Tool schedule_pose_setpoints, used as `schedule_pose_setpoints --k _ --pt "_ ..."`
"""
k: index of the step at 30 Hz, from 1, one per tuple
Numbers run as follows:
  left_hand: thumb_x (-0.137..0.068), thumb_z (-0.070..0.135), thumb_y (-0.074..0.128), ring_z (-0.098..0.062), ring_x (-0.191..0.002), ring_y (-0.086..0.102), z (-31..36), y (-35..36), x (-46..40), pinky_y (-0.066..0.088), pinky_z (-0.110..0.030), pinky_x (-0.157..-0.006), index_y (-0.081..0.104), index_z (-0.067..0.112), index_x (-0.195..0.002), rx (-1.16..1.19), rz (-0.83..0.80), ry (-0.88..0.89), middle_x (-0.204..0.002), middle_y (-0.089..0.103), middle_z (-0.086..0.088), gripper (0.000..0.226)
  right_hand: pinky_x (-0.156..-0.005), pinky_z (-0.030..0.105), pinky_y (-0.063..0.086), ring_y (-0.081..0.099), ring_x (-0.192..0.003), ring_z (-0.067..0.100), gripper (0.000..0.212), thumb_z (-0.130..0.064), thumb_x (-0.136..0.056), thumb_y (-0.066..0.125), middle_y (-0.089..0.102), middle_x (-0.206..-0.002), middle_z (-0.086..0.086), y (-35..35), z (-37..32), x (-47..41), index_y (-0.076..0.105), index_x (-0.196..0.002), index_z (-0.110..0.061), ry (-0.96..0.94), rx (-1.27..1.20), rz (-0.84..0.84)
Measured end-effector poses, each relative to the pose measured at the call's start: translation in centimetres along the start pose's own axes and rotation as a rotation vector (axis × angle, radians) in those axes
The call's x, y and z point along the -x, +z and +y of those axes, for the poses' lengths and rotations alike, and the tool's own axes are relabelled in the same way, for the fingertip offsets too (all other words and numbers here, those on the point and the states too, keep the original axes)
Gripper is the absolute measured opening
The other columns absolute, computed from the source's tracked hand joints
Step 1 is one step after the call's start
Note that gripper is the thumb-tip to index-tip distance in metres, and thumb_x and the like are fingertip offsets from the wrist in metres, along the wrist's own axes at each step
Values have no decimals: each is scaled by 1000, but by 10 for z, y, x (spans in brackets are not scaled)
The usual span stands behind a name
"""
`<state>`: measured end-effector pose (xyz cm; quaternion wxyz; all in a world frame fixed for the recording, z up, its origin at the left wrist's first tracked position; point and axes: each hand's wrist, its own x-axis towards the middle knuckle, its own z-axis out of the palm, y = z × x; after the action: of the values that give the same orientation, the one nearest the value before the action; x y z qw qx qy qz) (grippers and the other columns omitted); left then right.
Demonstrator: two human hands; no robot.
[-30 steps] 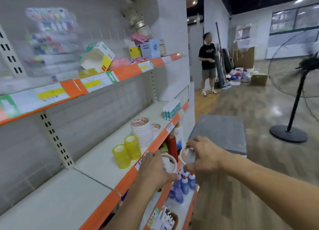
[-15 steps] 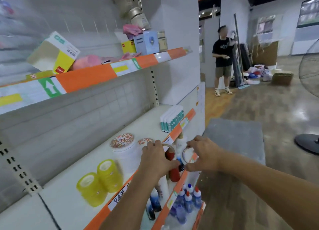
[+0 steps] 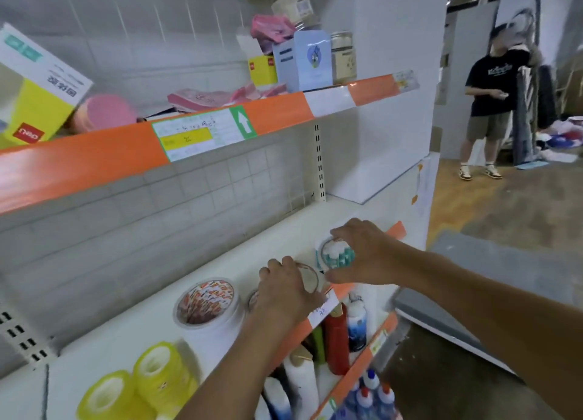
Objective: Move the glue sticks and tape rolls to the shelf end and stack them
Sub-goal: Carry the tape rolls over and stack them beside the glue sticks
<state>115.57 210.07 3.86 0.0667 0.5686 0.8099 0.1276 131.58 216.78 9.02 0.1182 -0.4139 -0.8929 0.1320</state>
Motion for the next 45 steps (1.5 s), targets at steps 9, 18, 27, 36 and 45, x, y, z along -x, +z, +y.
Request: schedule_pose_setpoints --k 9,18,27,36,45 --pt "-78 58 66 -29 -122 37 -1 5 -19 35 -35 -101 35 12 -136 15 -30 -347 -132 37 -11 80 -106 33 36 35 -132 18 83 -53 -77 77 43 -136 1 12 6 -94 45 -142 -14 -350 -70 -142" --pt "-79 50 68 -34 -126 37 13 13 -20 36 -38 -103 31 10 -135 0 -63 -618 -133 33 -14 79 -108 34 36 30 -133 16 90 -59 -78 71 38 -138 -2 22 11 -120 35 -150 -18 -597 -21 -306" --pt "-76 49 70 -32 -125 40 13 15 -38 39 -36 -99 30 6 -135 -56 -165 -719 -131 36 -13 84 -109 34 35 32 -135 17 90 -60 -77 72 39 -142 -1 19 9 -138 37 -149 -18 -685 -38 -299" --pt "-73 46 78 -34 -125 44 10 6 -48 45 -38 -94 19 9 -140 -80 -346 -762 -132 37 -14 97 -110 34 35 32 -136 17 91 -57 -79 72 38 -144 -2 21 9 -145 32 -152 -21 -712 -52 -299" --pt "-67 49 84 -32 -126 43 6 9 -53 41 -36 -93 27 13 -135 -66 -288 -688 -132 40 -12 96 -109 33 35 31 -135 16 93 -58 -77 73 38 -142 -3 25 8 -153 33 -152 -21 -730 -56 -307"
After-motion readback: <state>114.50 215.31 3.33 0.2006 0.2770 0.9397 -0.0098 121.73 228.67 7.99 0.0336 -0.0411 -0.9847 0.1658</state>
